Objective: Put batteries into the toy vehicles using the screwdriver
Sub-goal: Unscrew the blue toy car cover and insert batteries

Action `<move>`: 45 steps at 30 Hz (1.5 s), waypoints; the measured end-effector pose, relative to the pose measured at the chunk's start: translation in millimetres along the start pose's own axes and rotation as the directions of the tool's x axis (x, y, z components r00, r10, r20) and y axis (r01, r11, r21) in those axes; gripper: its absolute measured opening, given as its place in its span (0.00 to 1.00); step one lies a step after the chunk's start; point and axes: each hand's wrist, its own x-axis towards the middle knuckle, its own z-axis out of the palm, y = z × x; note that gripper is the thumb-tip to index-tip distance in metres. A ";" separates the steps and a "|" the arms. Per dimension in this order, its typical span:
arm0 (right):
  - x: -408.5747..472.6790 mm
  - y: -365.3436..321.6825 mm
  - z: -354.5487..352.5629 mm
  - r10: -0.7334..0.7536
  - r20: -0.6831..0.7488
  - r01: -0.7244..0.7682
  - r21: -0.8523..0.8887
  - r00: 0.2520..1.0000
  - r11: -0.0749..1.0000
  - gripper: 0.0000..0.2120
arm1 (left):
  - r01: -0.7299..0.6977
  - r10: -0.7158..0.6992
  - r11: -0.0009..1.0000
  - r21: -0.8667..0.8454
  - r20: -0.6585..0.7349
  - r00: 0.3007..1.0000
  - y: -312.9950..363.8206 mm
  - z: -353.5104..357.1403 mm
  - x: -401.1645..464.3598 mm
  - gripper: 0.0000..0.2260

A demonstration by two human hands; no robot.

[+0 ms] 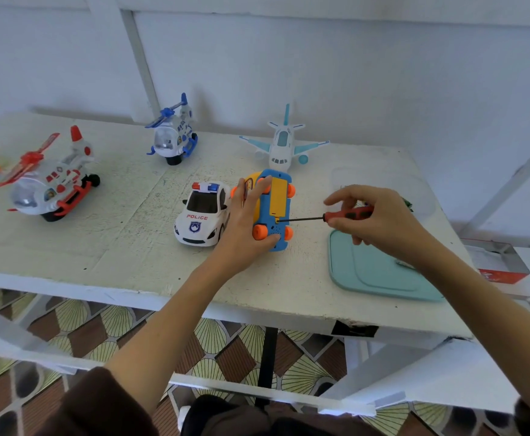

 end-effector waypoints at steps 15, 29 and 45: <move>3.5 6.8 1.2 -0.051 0.035 0.055 -0.138 0.998 0.989 0.08 | -0.009 0.009 1.000 -0.007 0.006 1.000 -4.1 -1.6 2.5 0.36; 1.5 25.8 5.8 -0.165 0.043 0.166 -0.462 0.985 0.871 0.09 | 0.011 -0.013 0.999 -0.050 -0.032 0.999 -12.1 1.1 7.5 0.40; -3.4 30.4 15.5 -0.174 0.013 0.166 -0.366 0.985 0.916 0.08 | 0.069 -0.095 0.966 -0.248 -0.094 0.991 -31.0 18.4 10.8 0.39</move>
